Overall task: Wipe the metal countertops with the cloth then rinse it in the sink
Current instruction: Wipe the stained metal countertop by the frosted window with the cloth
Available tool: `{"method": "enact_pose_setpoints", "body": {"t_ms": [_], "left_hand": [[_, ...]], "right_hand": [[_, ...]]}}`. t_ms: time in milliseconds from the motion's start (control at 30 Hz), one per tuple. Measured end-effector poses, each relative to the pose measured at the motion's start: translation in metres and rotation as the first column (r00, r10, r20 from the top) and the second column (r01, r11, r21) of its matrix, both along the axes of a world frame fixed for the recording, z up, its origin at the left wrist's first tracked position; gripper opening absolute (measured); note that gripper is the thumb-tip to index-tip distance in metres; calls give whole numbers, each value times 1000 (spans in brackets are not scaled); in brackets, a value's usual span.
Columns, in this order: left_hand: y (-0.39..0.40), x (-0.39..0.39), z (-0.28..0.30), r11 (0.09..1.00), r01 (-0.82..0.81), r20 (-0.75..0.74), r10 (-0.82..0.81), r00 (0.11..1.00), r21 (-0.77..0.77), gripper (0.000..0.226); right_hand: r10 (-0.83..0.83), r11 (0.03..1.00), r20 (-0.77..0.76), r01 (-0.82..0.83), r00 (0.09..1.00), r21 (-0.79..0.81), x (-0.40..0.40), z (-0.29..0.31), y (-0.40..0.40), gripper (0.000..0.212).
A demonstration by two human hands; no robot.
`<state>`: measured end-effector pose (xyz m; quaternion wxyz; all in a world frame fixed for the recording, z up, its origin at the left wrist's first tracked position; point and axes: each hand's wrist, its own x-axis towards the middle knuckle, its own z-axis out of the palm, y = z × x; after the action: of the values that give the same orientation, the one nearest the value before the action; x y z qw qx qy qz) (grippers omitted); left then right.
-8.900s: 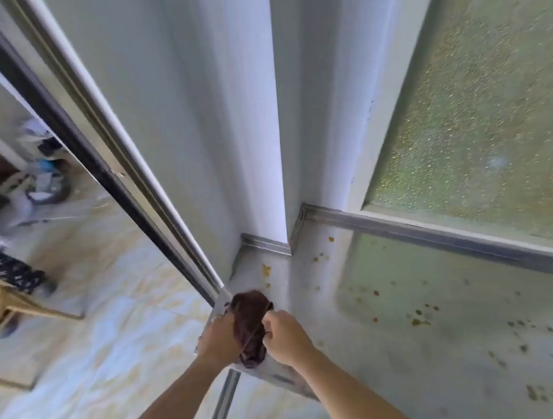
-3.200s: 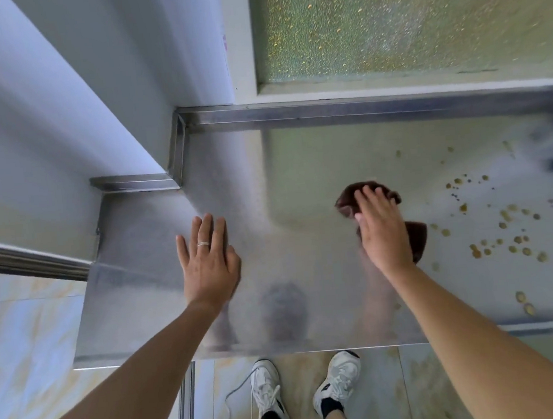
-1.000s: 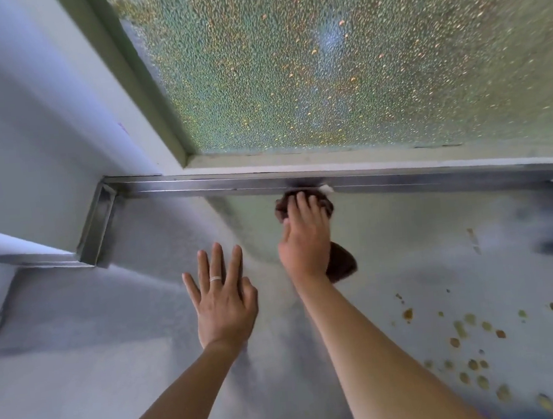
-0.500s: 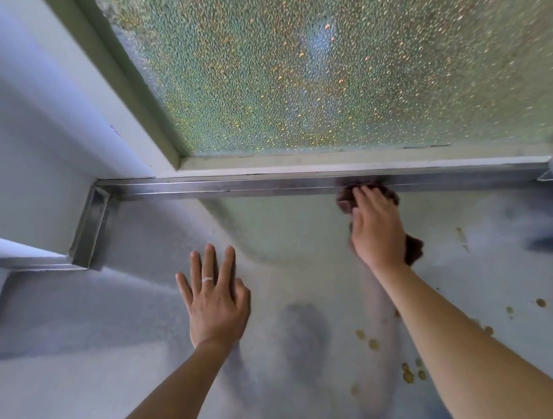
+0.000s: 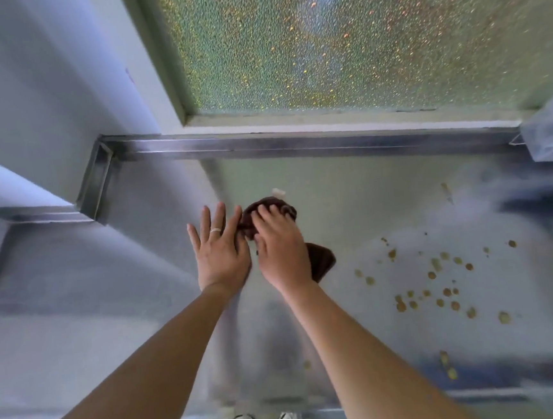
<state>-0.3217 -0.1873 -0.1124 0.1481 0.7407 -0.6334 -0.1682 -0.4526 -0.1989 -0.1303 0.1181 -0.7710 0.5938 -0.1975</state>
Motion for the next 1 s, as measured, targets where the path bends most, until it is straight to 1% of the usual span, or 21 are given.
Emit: {"method": "enact_pose_setpoints", "body": {"t_ms": [100,200,300,433,600,733,800,900,967,1000], "left_hand": [[29,15,1,993,120,9,-120,993,-4,65],[65,28,0,986,164,24,-164,986,-11,63],[91,30,0,987,163,92,-163,982,8,63],[123,6,-2,998,66,117,-67,991,13,62],[132,-20,-5,999,-20,113,16,993,36,62],[131,-20,-5,999,-38,104,37,994,10,61],[130,-20,-6,999,-42,98,43,994,-6,60],[133,-21,-5,999,-40,87,41,995,-15,60],[135,-20,-4,999,-35,87,35,996,-11,60],[135,-20,-4,999,-33,87,34,996,-9,59]], "right_hand": [[-63,998,1,63,998,19,29,2,55,42],[-127,991,29,126,992,39,50,7,105,40],[-105,994,26,105,994,34,42,7,141,42],[-21,999,-36,22,999,28,-6,2,166,47],[-102,995,-127,98,987,-37,-99,4,159,45],[-172,984,-135,162,976,-79,-178,-2,121,44],[-229,973,-146,221,962,-71,-209,-6,95,45],[-321,945,-166,327,932,10,-229,-3,62,50],[-394,913,-145,404,908,52,-219,2,58,51],[-419,903,-127,427,899,44,-208,5,64,51]]}}
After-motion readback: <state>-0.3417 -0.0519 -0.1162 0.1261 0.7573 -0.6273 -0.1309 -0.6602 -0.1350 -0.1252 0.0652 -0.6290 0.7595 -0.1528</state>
